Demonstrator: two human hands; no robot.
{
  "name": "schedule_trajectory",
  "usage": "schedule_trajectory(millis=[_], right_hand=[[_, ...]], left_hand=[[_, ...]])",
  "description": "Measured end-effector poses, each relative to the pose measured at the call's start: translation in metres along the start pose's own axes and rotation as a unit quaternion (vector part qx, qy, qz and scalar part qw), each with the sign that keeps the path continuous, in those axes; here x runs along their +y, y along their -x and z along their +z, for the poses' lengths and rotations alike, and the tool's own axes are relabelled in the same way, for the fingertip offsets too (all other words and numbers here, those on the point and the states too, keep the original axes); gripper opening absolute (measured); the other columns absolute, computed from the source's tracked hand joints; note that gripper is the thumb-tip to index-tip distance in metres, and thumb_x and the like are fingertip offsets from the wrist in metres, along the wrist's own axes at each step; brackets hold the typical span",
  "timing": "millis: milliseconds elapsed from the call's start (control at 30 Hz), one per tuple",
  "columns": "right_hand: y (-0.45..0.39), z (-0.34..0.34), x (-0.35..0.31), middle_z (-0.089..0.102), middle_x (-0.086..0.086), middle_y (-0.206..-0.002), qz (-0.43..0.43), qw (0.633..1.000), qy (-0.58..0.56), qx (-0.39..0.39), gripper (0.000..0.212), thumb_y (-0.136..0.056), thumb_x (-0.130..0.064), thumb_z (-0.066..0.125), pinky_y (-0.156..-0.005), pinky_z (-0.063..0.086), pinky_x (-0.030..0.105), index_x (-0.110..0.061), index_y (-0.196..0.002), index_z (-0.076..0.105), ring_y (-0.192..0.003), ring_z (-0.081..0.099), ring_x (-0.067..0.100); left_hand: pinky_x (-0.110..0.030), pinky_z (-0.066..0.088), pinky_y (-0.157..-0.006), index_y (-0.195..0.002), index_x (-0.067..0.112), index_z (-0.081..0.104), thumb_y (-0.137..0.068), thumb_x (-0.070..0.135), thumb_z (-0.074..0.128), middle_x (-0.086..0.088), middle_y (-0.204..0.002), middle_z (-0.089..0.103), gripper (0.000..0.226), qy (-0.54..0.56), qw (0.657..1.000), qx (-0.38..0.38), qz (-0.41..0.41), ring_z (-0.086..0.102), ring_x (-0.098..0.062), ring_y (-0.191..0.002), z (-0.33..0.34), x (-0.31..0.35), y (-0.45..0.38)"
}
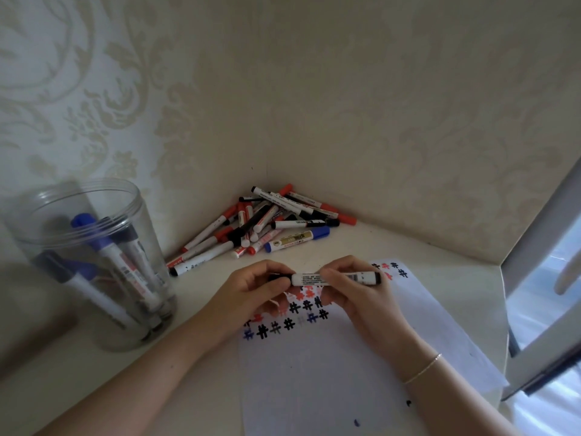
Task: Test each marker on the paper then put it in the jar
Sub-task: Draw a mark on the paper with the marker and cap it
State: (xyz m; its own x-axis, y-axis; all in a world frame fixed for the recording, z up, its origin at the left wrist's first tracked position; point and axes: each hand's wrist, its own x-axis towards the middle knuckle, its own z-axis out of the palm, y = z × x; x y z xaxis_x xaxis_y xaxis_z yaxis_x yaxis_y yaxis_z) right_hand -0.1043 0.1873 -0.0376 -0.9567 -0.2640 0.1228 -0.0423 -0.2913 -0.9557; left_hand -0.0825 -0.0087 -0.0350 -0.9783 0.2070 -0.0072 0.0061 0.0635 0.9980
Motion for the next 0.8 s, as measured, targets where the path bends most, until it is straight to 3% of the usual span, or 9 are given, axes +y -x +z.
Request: schedule_trajectory(millis=[67, 167, 233, 300, 367, 467, 533, 700, 800], right_hand=[[0.001, 0.0, -0.003, 0.068, 0.025, -0.089, 0.024, 0.998, -0.06, -0.026, 0.041, -0.068, -0.035, 0.079, -0.063, 0.055, 0.032, 0.002, -0.082, 0.07, -0.063, 0.064, 0.027], [0.001, 0.002, -0.005, 0.068, 0.023, -0.079, 0.024, 0.993, -0.106, 0.036, 0.038, -0.085, -0.027, 0.058, -0.058, 0.055, 0.032, 0.008, -0.096, 0.065, -0.06, 0.067, 0.029], [0.001, 0.004, -0.002, 0.064, 0.015, -0.064, -0.025, 0.995, 0.002, 0.099, 0.015, -0.089, -0.01, 0.058, -0.052, 0.053, 0.031, 0.002, -0.098, 0.06, -0.051, 0.064, 0.028], [0.001, 0.007, 0.004, 0.056, 0.007, -0.052, -0.076, 0.979, 0.141, 0.123, 0.003, -0.09, -0.005, 0.058, -0.05, 0.048, 0.028, -0.004, -0.091, 0.056, -0.043, 0.057, 0.023], [0.001, 0.007, 0.011, 0.051, -0.003, -0.049, -0.1, 0.957, 0.242, 0.122, 0.013, -0.091, -0.013, 0.06, -0.048, 0.041, 0.025, -0.01, -0.079, 0.056, -0.042, 0.048, 0.014], [0.002, 0.007, 0.015, 0.048, -0.009, -0.056, -0.146, 0.93, 0.324, 0.099, 0.023, -0.089, -0.04, 0.056, -0.051, 0.033, 0.02, -0.024, -0.073, 0.055, -0.051, 0.039, 0.004], [0.002, 0.006, 0.015, 0.048, -0.01, -0.057, -0.172, 0.925, 0.326, 0.094, 0.025, -0.085, -0.049, 0.051, -0.051, 0.032, 0.02, -0.026, -0.074, 0.054, -0.052, 0.038, 0.004], [0.005, 0.011, 0.009, 0.047, -0.007, -0.057, -0.177, 0.937, 0.294, 0.07, 0.021, -0.082, -0.048, 0.054, -0.048, 0.031, 0.026, -0.029, -0.074, 0.054, -0.051, 0.037, 0.007], [0.005, 0.016, -0.003, 0.044, -0.002, -0.054, -0.148, 0.952, 0.265, 0.044, 0.016, -0.089, -0.033, 0.063, -0.047, 0.032, 0.034, -0.03, -0.074, 0.056, -0.048, 0.038, 0.017]], left_hand=[[-0.021, 0.05, -0.056, -0.105, 0.006, 0.061, -0.08, 0.023, 0.061, -0.012, -0.094, 0.071, 0.03, 0.026, 1.0, -0.005, -0.012, 0.065, -0.018, -0.067, 0.0, 0.001, 0.0], [-0.023, 0.048, -0.055, -0.102, 0.006, 0.055, -0.087, 0.024, 0.056, -0.013, -0.098, 0.071, 0.023, 0.035, 0.999, -0.016, -0.022, 0.065, -0.022, -0.07, 0.0, 0.004, 0.003], [-0.025, 0.044, -0.055, -0.097, 0.008, 0.049, -0.095, 0.023, 0.048, -0.014, -0.097, 0.071, 0.014, 0.039, 0.999, -0.022, -0.028, 0.065, -0.024, -0.07, 0.002, 0.005, 0.005], [-0.03, 0.04, -0.056, -0.095, 0.009, 0.048, -0.094, 0.026, 0.049, -0.014, -0.089, 0.071, 0.017, 0.052, 0.998, -0.014, -0.03, 0.062, -0.025, -0.065, 0.004, 0.005, 0.007], [-0.033, 0.039, -0.057, -0.097, 0.008, 0.051, -0.088, 0.033, 0.055, -0.011, -0.078, 0.068, 0.027, 0.047, 0.999, 0.004, -0.022, 0.058, -0.024, -0.06, 0.007, 0.005, 0.008], [-0.024, 0.041, -0.049, -0.102, 0.008, 0.055, -0.088, 0.029, 0.058, -0.006, -0.07, 0.064, 0.025, 0.029, 0.999, 0.035, 0.008, 0.054, -0.016, -0.052, 0.011, 0.007, 0.01], [-0.02, 0.039, -0.044, -0.1, 0.006, 0.055, -0.087, 0.026, 0.059, -0.006, -0.067, 0.061, 0.024, 0.009, 0.998, 0.046, 0.034, 0.05, -0.014, -0.049, 0.015, 0.009, 0.01], [-0.021, 0.038, -0.044, -0.093, 0.006, 0.055, -0.079, 0.033, 0.064, -0.001, -0.057, 0.055, 0.032, -0.007, 0.997, 0.063, 0.047, 0.045, -0.013, -0.045, 0.014, 0.009, 0.01], [-0.022, 0.04, -0.047, -0.096, 0.005, 0.054, -0.078, 0.033, 0.064, -0.002, -0.061, 0.056, 0.035, 0.0, 0.997, 0.056, 0.046, 0.046, -0.013, -0.048, 0.007, 0.021, 0.011]])
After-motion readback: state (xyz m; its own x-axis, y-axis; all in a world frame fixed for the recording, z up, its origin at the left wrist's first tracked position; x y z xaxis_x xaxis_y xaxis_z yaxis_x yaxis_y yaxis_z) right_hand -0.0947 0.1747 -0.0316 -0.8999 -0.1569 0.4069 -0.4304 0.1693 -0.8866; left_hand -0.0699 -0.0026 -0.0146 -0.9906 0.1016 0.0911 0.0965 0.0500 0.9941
